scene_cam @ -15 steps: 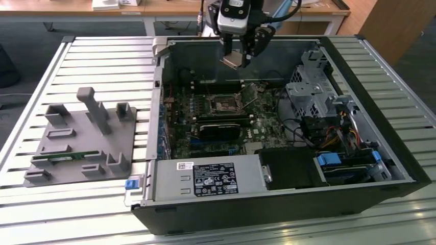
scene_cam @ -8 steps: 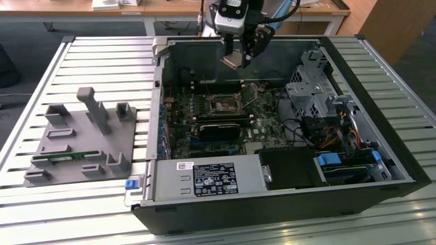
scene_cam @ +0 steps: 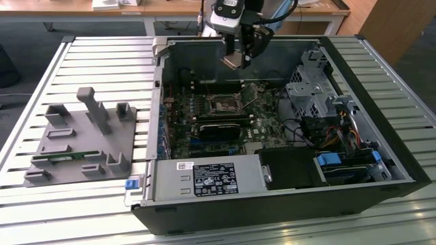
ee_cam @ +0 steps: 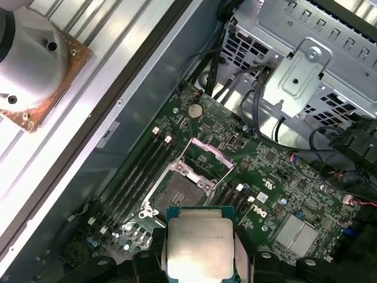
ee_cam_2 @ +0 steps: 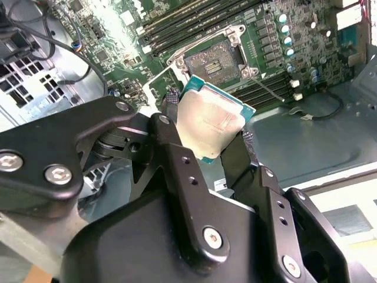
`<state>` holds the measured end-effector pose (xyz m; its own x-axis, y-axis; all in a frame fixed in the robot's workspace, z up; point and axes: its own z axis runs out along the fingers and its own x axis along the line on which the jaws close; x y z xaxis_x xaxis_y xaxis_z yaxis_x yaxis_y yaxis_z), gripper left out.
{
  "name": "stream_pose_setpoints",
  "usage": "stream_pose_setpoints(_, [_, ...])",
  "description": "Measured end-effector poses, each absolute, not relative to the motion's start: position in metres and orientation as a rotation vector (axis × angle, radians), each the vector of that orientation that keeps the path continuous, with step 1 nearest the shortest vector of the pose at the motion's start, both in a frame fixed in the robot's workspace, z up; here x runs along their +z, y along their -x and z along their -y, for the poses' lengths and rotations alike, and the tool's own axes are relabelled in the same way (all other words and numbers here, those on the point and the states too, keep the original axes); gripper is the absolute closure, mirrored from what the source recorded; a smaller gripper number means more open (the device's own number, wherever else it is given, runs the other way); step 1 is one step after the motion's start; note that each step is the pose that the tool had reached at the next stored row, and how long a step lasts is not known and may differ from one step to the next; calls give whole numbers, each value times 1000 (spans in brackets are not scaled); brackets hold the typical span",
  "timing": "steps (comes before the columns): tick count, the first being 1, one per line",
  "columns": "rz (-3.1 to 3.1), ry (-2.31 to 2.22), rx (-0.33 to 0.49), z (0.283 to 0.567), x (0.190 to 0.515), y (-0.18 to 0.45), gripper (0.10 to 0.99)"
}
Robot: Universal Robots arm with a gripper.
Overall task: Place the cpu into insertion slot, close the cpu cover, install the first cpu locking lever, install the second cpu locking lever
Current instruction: 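Place the cpu into insertion slot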
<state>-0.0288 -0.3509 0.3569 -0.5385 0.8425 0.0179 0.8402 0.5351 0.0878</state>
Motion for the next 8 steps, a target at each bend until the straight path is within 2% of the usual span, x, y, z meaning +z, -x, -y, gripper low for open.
stream_pose_setpoints(8, [-2650, -1623, 130, 351, 356, 29, 545])
